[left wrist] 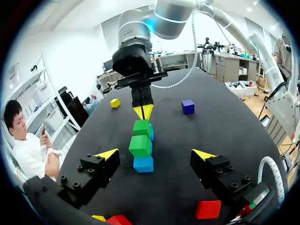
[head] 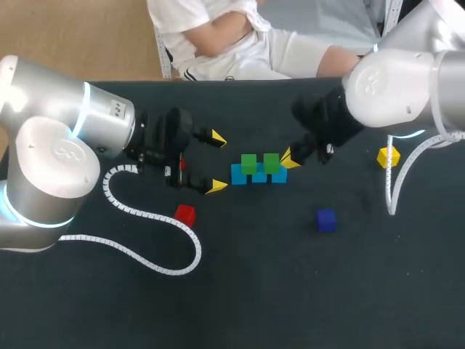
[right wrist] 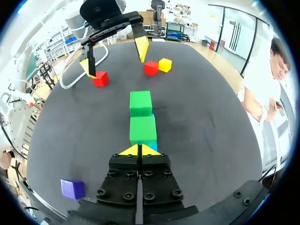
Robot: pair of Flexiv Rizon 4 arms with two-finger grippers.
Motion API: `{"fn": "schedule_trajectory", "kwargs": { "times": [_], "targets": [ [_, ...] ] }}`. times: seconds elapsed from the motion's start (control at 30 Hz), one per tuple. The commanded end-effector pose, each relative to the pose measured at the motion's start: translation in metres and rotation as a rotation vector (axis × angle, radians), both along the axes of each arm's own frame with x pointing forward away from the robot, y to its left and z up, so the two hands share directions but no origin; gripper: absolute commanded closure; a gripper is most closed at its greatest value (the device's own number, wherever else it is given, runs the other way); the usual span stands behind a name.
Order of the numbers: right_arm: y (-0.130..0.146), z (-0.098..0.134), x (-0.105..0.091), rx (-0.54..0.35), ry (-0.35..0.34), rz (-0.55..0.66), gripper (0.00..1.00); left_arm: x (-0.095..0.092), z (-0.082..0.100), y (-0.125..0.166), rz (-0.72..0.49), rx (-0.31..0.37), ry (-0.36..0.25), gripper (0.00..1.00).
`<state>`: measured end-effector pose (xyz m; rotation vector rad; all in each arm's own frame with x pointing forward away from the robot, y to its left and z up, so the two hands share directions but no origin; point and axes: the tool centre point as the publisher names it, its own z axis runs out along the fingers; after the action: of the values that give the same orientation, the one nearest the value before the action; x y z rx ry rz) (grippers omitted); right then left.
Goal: Place the blue cubes, place green cubes on the blue cubes, place the yellow cubes on the green cubes, then place the red cubes on the yellow cubes, and place purple cube on the red cubes.
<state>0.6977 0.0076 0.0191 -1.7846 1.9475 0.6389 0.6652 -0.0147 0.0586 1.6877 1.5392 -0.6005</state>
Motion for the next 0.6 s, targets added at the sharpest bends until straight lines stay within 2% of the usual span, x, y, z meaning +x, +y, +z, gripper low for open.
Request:
{"fn": "schedule_trajectory", "kwargs": {
  "times": [0.03,0.2,0.23,0.3,0.33,0.6],
  "targets": [
    [-0.007,0.004,-0.004,-0.009,-0.006,-0.017,1.0,0.0,-0.001,0.001,-0.001,-0.006,-0.004,0.0],
    [-0.012,0.012,-0.005,-0.006,-0.027,-0.028,1.0,0.0,-0.001,0.001,-0.001,-0.006,-0.004,0.0],
    [-0.013,0.014,-0.005,-0.004,-0.031,-0.029,0.95,0.0,-0.001,0.001,-0.001,-0.006,-0.004,0.0],
    [-0.016,0.017,-0.004,-0.001,-0.035,-0.028,0.55,0.0,-0.001,0.001,-0.001,-0.006,-0.004,0.0],
    [-0.017,0.019,-0.005,0.002,-0.037,-0.028,0.0,0.0,-0.001,0.001,-0.001,-0.006,-0.004,0.0],
    [-0.031,0.033,-0.008,0.041,-0.068,-0.027,0.0,0.0,-0.001,0.001,-0.001,-0.006,-0.004,0.0]
  ]
}}
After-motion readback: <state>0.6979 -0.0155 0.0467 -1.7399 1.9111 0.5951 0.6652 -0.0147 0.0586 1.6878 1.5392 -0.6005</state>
